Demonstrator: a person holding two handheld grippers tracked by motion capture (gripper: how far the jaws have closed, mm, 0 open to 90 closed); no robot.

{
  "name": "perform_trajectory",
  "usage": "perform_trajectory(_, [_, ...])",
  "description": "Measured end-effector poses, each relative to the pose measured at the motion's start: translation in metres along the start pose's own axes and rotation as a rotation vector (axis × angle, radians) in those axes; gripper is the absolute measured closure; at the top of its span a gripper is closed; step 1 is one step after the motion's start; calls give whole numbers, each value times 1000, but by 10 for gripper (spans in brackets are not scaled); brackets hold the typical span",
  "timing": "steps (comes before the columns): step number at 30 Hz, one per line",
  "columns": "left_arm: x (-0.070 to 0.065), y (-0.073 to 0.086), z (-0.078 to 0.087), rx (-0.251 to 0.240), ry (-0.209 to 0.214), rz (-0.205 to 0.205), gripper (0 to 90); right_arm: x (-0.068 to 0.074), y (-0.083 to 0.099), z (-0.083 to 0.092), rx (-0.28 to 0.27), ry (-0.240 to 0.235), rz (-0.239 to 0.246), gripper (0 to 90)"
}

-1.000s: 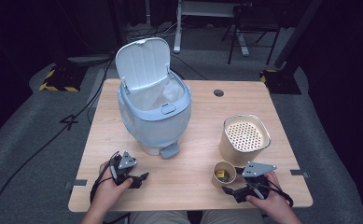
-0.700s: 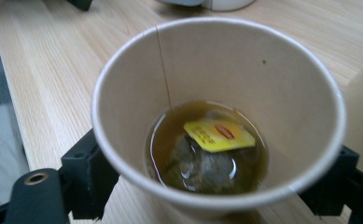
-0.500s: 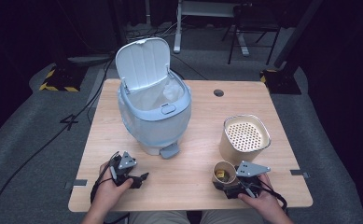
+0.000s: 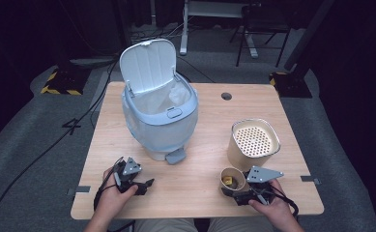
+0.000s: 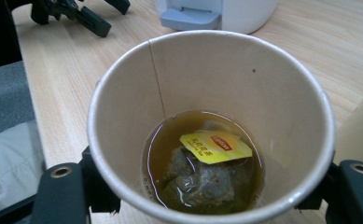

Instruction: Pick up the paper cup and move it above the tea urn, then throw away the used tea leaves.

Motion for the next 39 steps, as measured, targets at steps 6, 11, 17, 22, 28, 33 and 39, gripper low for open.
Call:
perform_trajectory(6, [0, 0, 0, 0, -1, 0, 222, 6, -14, 17, 38, 11, 23, 292])
perform_trajectory(11, [0, 0, 0, -2, 0, 0, 222, 12, -28, 33, 44, -12, 40, 292])
perform_trajectory(17, [0, 0, 0, 0, -2, 2, 220, 11, -42, 50, 39, -7, 41, 292])
perform_trajectory(22, [0, -1, -1, 0, 7, 1, 213, 7, -55, 63, 36, 6, 29, 292])
perform_trajectory(28, [1, -3, -3, 0, 6, -1, 203, 1, -73, 74, 7, 17, 22, 292])
perform_trajectory(33, [1, -3, -3, 0, 5, -2, 203, -14, -93, 85, -4, 53, 25, 292])
perform_trajectory(39, [0, -3, -3, 1, 5, -3, 204, -41, -112, 93, -18, 95, 18, 293])
Point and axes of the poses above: each handheld gripper's, and its own axes: z roughly backward along the jaws, y roughly out of its underside, x roughly to its left, the point moved 9 cm from there along -z, roughly forward along the jaws, and after that the axes turned 3 degrees about -z, right-handed, at the moved point
